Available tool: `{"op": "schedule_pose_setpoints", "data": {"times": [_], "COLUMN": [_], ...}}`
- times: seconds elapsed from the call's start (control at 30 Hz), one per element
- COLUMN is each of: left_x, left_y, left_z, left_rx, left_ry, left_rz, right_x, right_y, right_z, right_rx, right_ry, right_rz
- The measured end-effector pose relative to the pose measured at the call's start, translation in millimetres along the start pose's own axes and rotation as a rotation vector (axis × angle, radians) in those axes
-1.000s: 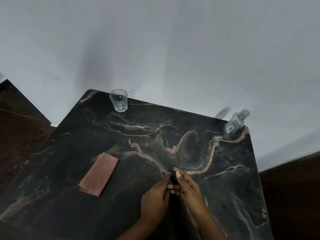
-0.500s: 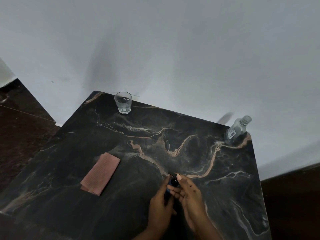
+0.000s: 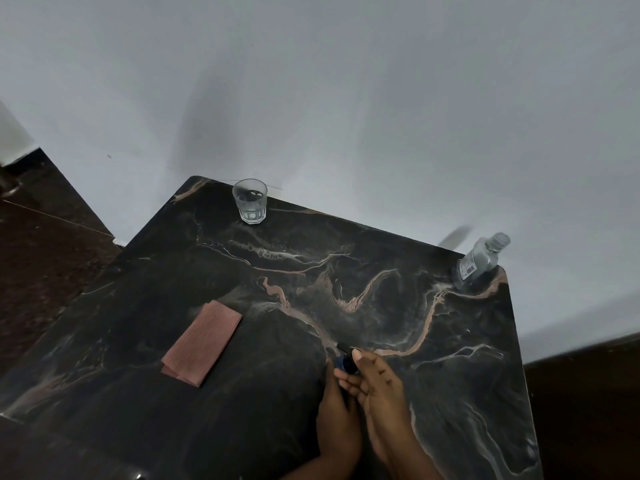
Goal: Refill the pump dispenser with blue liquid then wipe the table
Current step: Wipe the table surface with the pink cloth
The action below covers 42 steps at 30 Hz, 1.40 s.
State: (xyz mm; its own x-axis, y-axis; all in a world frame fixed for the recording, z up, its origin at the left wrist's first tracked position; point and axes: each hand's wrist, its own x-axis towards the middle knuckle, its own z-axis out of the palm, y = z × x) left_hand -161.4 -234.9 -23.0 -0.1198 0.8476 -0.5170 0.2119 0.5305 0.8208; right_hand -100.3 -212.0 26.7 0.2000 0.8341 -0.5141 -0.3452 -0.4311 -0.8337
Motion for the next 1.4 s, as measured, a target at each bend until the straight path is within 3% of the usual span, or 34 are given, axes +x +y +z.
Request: {"op": "schedule_pose_setpoints", "data": {"times": [0.1, 0.4, 0.67, 1.07, 1.4], "left_x": [0.3, -3.2, 3.2, 7.4, 3.9], "left_y": [-0.3, 6.2, 10.9, 7.6, 4.8], "left_z": [0.1, -3.9, -22.2, -26.9, -24.6], "left_rx": [-0.034, 0.04, 0.174, 0.311, 0.279], "left_ry": [-0.007, -0.058, -0.02, 0.01, -0.001], "left_rz": [-0.057, -0.006, 0.057, 0.106, 0.138], "right_x": [-0.9, 2.0, -3.5, -0.3, 0.4], "right_y": [-0.4, 3.6, 19.9, 21.3, 17.3], "right_z": [3.3, -1.5, 9.3, 4.0, -0.3], "right_rx": [-0.047, 0.018, 0.148, 0.185, 0.15], "right_ry": [-0.016, 0.005, 0.134, 0.114, 0.062], "right_rz": [-0.023, -0.015, -0.061, -0.033, -0.013]}}
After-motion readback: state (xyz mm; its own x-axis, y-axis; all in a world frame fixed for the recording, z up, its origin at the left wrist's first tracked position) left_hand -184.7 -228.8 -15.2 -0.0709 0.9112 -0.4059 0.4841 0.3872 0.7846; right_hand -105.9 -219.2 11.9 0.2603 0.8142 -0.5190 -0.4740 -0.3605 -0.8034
